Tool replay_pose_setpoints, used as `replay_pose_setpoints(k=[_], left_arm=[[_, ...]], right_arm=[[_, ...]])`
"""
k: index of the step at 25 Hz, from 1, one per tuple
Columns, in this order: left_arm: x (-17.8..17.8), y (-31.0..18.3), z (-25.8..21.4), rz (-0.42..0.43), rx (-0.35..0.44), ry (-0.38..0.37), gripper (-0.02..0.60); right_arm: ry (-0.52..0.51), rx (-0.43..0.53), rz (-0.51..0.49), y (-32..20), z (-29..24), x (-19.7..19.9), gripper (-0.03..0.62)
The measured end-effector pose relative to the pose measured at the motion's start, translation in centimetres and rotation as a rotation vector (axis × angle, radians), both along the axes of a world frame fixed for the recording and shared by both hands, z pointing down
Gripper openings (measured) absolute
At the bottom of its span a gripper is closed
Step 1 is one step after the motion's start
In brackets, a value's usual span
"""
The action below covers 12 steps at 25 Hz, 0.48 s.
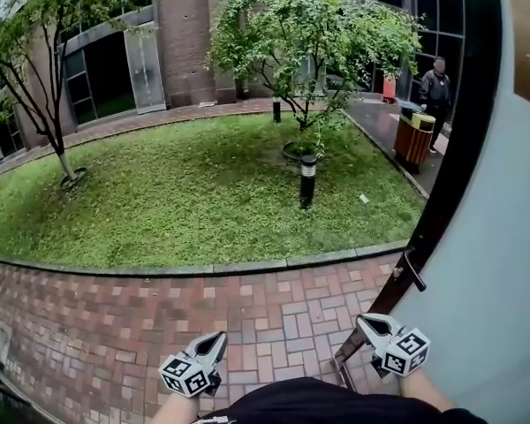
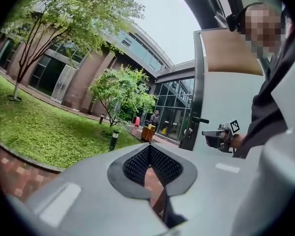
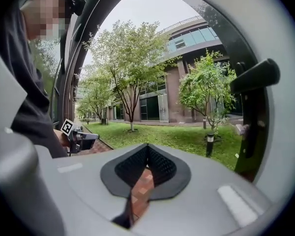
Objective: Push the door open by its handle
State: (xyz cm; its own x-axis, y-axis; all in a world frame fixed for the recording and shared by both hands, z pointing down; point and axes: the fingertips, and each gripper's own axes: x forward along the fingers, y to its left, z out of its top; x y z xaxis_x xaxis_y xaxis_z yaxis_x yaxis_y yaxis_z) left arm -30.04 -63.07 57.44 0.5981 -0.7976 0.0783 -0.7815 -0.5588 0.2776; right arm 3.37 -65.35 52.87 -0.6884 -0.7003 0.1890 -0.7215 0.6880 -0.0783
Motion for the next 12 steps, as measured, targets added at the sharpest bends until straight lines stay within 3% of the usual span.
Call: replay_pose_setpoints(k=[7, 12], left_arm=[[-1.6, 2.2, 0.3, 0.053, -0.015, 0.009, -0.002], [1.8, 4.7, -0.5, 0.025, 0.017, -0.026, -0.002]], right_arm=[[0.014, -0.024, 0.036, 2.1, 0.1, -1.7, 0.0], [0.009, -0.003, -0.035, 3.2, 0.2, -0.4, 0.0]])
